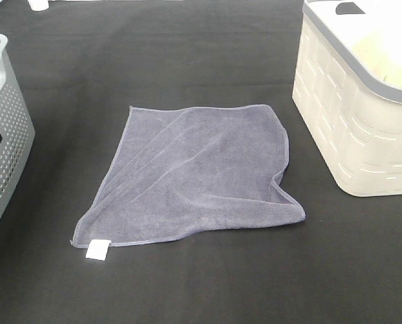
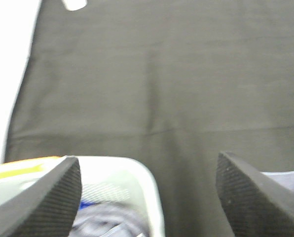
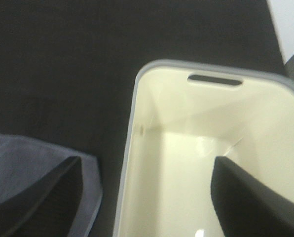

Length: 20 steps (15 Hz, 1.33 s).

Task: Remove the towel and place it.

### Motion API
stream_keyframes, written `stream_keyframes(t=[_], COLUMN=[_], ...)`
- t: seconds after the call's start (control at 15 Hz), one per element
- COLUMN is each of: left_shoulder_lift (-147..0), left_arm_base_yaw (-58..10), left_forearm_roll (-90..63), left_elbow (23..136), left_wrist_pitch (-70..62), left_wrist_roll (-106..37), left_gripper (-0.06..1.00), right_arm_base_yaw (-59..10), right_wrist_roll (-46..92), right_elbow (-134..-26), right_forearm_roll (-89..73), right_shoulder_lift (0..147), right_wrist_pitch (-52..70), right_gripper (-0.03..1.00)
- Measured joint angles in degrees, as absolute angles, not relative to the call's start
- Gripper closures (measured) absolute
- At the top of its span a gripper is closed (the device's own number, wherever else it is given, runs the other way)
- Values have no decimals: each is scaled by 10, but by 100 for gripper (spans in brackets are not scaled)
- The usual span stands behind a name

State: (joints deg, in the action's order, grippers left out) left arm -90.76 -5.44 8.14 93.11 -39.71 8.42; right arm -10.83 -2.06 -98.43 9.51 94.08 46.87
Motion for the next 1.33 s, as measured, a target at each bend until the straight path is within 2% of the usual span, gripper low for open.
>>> stream_keyframes(t=[0.13, 0.2, 0.53, 0.93, 1.2, 1.33], left_shoulder_lift=[-908, -908, -908, -871, -797, -743], left_arm_base_yaw=[-7, 11, 58, 59, 59, 59], left_forearm_roll=[48, 31, 4, 4, 3, 3], left_elbow=[965, 968, 968, 939, 836, 764], left_wrist_pitch=[-483, -513, -675, -694, -694, -694], left_wrist_roll=[55, 40, 6, 6, 6, 6], left_gripper=[23, 23, 23, 24, 24, 24], right_arm_base_yaw=[-72, -70, -70, -70, -70, -70], right_wrist_roll=[36, 38, 45, 46, 44, 35], right_elbow=[-1106, -1125, -1133, -1094, -1024, -953], right_forearm_roll=[14, 23, 64, 64, 63, 63], right_shoulder_lift=[1016, 1030, 1034, 973, 897, 851], right_wrist_pitch=[626, 665, 698, 701, 701, 701], right_gripper=[25, 25, 25, 25, 25, 25])
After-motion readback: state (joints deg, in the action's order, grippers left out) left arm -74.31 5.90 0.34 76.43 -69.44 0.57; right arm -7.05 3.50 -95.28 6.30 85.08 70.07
